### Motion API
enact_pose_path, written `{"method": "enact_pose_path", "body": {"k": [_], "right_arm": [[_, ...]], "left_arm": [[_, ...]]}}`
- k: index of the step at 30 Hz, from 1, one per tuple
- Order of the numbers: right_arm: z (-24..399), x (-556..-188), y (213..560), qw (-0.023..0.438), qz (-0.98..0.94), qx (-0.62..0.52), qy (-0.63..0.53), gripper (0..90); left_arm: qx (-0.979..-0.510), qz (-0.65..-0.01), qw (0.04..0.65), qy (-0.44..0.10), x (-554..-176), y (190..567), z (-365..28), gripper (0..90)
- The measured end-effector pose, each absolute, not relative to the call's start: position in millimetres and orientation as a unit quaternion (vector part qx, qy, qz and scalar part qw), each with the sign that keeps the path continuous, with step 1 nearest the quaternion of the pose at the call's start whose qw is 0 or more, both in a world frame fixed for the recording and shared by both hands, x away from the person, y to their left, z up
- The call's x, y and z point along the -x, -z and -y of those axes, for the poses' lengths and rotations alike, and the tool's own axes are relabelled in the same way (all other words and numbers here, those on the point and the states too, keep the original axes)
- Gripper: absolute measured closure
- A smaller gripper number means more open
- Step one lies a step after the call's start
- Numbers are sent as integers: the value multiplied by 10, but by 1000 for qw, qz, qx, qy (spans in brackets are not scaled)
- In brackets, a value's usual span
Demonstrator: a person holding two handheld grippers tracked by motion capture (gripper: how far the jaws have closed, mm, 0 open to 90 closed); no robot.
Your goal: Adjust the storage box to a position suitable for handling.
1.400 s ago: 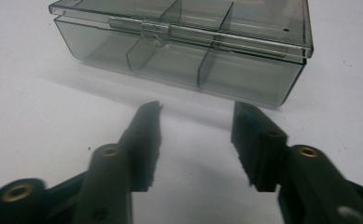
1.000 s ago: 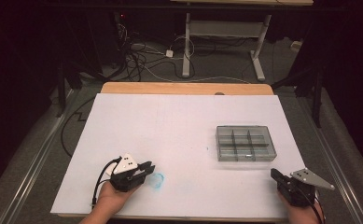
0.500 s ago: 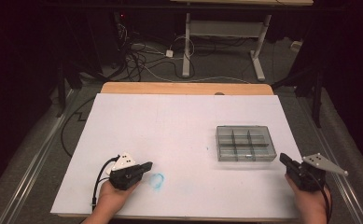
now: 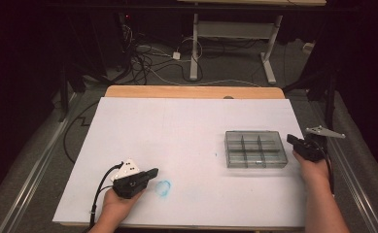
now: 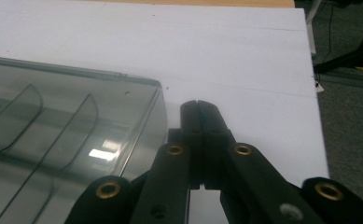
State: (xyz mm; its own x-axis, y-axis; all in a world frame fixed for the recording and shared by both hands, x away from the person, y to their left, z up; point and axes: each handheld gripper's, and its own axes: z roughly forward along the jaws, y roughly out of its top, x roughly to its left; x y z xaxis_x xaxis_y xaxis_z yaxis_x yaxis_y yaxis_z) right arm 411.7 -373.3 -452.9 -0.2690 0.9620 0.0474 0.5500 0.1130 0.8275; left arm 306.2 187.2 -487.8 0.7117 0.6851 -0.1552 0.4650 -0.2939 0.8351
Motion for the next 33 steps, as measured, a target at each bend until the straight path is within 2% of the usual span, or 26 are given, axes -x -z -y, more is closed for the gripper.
{"method": "enact_pose_path", "body": {"k": [2,6,33], "right_arm": [[3744,-4225,4592,239,-699,-554,-383,900],[3745,-4324,4651,222,-703,-555,-386,900],[3656,-4396,4717,206,-720,-539,-385,900]], "left_arm": [[-793,-363,474,-120,-3056,4877,-1881,876],[-788,-366,479,-121,-3050,4878,-1892,876],[-792,-371,469,-122,-3066,4879,-1873,876]]}}
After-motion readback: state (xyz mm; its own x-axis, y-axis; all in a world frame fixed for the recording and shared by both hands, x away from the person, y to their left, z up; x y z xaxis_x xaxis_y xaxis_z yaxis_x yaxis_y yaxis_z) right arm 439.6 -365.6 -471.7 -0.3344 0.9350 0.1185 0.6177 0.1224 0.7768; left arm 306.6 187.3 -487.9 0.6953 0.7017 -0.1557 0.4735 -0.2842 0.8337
